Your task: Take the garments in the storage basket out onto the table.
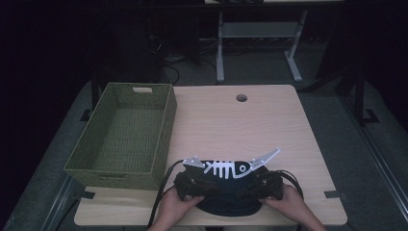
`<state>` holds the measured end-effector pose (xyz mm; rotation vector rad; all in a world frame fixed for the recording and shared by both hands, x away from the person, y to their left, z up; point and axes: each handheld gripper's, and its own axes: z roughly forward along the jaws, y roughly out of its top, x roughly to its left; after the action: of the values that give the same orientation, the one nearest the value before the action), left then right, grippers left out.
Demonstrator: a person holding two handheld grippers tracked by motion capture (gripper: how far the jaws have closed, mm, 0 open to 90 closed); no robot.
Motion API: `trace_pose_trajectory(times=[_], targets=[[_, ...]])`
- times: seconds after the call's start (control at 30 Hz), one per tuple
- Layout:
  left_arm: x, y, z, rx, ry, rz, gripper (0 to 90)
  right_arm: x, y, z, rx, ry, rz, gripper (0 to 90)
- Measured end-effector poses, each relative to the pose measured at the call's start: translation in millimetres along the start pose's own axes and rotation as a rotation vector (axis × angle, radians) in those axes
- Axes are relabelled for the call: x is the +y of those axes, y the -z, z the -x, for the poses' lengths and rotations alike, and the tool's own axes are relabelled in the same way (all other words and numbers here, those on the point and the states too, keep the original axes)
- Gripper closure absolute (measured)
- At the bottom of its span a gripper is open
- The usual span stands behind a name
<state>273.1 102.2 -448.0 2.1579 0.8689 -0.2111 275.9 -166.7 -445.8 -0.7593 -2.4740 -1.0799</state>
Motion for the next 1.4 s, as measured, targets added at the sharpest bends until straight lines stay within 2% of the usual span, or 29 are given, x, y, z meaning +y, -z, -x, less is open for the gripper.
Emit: trace_pose_trajectory(times=[0.1,0.2,0.3,0.47,0.63,0.8,1.03,1.27,1.37,1.4], targets=[[-0.9,-0.8,-1.1,-0.001,0.002,0.002,71.3,-10.4,4.6,1.8,-0.012,-0.011,0.008,81.1],[-1.0,-1.8,-1.6,0.0,-0.003,0.0,71.9,-21.3,-1.6,4.4,-0.032,-0.02,-0.017,82.3],[0.7,-0.5,0.7,0.005,-0.007,0.011,70.3,-24.3,-4.1,5.2,-0.029,-0.026,-0.004,82.5],[7.5,4.8,7.5,-0.001,-0.029,0.046,67.9,-17.6,-1.0,0.2,-0.029,0.0,0.009,81.5],[8.9,2.1,9.3,-0.017,-0.033,0.056,67.9,-0.7,1.3,-3.8,-0.039,0.018,0.062,80.9],[7.1,-2.2,12.4,-0.038,-0.046,0.051,68.0,7.0,-11.7,-5.2,-0.042,0.041,0.021,81.6],[-3.2,-8.7,10.3,-0.022,-0.045,0.024,67.5,1.8,-20.8,-3.8,-0.055,0.045,-0.033,83.5],[-5.9,-11.5,9.9,-0.001,-0.039,0.021,68.0,0.0,-23.2,-4.7,-0.068,0.041,-0.042,84.9],[-5.2,-11.8,9.3,0.003,-0.045,0.016,68.6,4.9,-17.6,-6.2,-0.076,0.037,-0.007,82.8],[-5.0,-12.0,9.4,0.005,-0.044,0.016,69.0,10.8,-13.1,-6.5,-0.091,0.033,0.03,82.7]])
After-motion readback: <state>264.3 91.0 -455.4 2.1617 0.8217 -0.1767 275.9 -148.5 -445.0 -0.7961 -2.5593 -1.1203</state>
